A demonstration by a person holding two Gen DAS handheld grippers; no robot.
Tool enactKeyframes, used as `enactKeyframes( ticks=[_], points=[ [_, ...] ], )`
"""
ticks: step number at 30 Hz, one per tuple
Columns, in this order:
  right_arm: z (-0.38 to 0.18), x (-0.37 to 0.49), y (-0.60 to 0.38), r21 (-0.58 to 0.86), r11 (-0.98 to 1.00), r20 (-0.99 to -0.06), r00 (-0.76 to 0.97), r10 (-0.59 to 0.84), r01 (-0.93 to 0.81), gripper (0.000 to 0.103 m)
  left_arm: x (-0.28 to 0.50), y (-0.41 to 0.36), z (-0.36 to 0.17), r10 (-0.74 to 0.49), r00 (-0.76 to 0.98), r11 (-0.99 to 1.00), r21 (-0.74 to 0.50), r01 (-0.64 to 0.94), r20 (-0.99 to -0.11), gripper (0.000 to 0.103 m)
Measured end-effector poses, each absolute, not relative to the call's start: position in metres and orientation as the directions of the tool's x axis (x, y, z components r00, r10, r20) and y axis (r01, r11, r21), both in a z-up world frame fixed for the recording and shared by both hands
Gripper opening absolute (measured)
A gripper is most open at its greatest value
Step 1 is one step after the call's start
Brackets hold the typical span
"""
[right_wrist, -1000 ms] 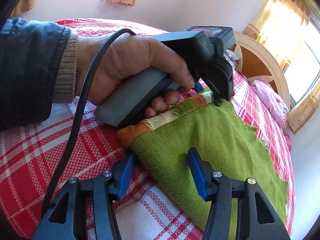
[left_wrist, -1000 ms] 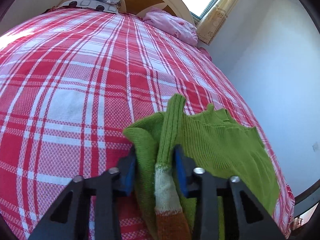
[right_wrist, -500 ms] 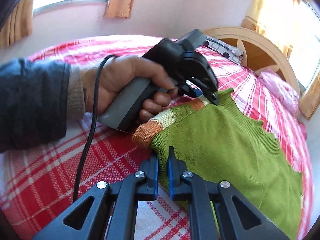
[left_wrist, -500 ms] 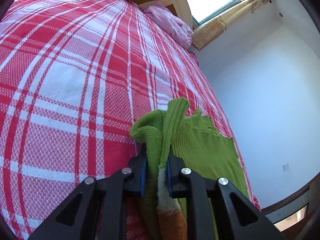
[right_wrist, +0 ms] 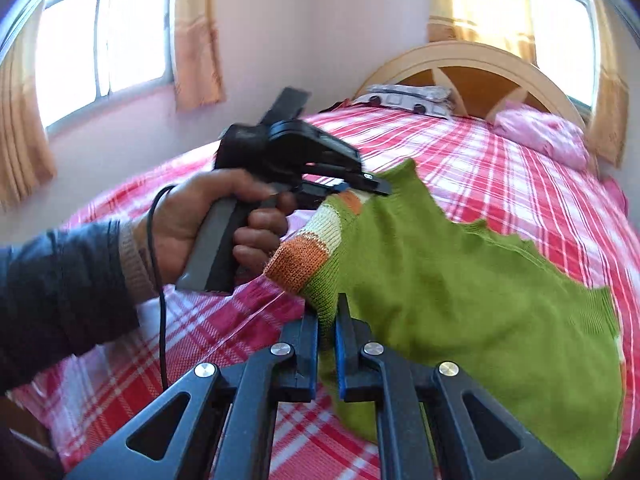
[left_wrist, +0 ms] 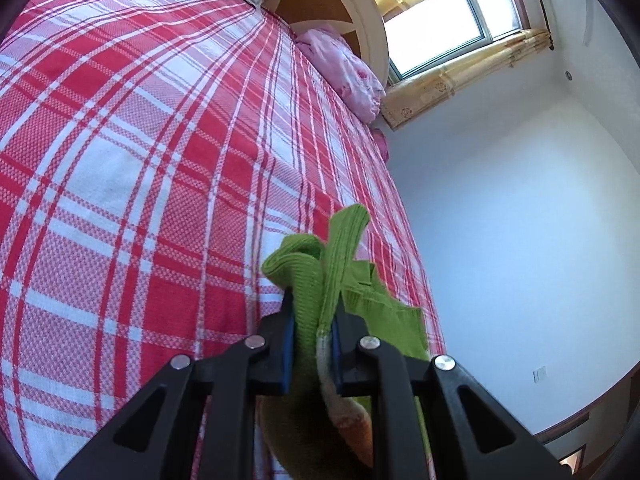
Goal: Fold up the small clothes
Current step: 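Lift the cuff with the left gripper while the right gripper grips the sweater body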
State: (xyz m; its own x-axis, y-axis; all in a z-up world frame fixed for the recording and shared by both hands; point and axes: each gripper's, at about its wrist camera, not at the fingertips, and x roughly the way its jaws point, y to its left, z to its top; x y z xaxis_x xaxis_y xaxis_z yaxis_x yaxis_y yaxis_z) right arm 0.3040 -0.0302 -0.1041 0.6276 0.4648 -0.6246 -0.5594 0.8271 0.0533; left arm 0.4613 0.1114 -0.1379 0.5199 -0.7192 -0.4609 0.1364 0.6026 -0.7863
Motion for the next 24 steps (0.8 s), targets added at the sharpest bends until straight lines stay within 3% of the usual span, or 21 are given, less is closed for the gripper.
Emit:
enactKeyframes(
  ticks=[11, 24],
  points=[
    [-0.083, 0.298, -0.101, 0.175, 0.851, -0.557, 0.663, 0.5, -0.495, 0.006, 0.456, 0.059, -0.076, -0.748, 0.517, 0.598, -0.76, 0.255, -0.415, 0.014],
    [-0.07, 0.287, -0.179, 0.26, 0.868, -0.522, 0.695, 0.494, -0.423, 0.005, 0.464, -0.018, -0.05, -0.769, 0.467, 0.608, -0.725, 0.324, -0.437, 0.013]
  ],
)
